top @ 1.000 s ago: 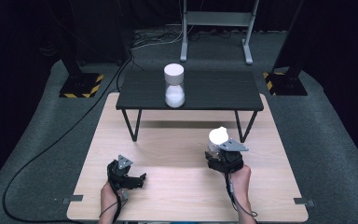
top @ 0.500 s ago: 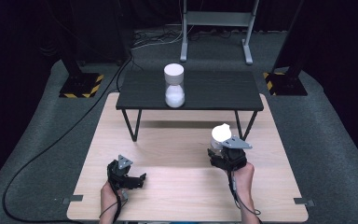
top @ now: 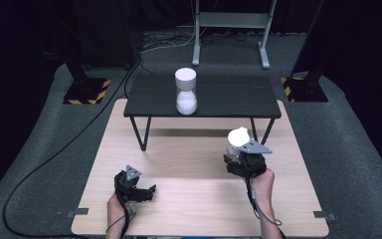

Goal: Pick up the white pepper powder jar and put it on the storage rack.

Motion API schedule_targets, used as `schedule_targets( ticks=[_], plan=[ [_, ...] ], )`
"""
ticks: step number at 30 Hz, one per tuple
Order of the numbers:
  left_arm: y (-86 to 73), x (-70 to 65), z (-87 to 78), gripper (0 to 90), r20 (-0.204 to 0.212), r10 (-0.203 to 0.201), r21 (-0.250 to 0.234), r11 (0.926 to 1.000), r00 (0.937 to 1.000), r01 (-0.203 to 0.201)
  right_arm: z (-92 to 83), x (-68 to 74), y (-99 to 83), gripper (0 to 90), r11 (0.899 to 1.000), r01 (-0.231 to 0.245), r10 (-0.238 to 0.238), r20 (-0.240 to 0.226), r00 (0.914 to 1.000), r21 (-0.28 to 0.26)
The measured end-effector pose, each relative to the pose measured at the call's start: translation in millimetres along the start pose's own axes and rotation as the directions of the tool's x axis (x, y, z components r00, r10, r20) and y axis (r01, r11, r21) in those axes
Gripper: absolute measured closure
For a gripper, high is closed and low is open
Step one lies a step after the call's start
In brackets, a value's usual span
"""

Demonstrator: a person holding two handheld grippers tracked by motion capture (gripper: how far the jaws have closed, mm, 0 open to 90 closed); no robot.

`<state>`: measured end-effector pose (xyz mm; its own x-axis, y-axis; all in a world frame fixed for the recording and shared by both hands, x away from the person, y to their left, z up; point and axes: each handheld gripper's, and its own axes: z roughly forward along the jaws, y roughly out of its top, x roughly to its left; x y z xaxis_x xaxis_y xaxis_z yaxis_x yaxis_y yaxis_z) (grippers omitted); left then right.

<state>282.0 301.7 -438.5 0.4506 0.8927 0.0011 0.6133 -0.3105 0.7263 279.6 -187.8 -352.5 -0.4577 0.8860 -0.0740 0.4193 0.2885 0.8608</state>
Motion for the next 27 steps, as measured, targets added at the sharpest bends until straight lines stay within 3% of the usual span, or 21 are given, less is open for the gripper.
schedule_targets(
  ticks=[27],
  plan=[
    [-0.5,-0.5,-0.3,0.5,-0.003,-0.001,-0.002,1.0,1.0,0.001,-12.1,-5.9,27.8,30.2,0.999,0.049,-0.049,0.005,0.9988,-0.016]
  ],
)
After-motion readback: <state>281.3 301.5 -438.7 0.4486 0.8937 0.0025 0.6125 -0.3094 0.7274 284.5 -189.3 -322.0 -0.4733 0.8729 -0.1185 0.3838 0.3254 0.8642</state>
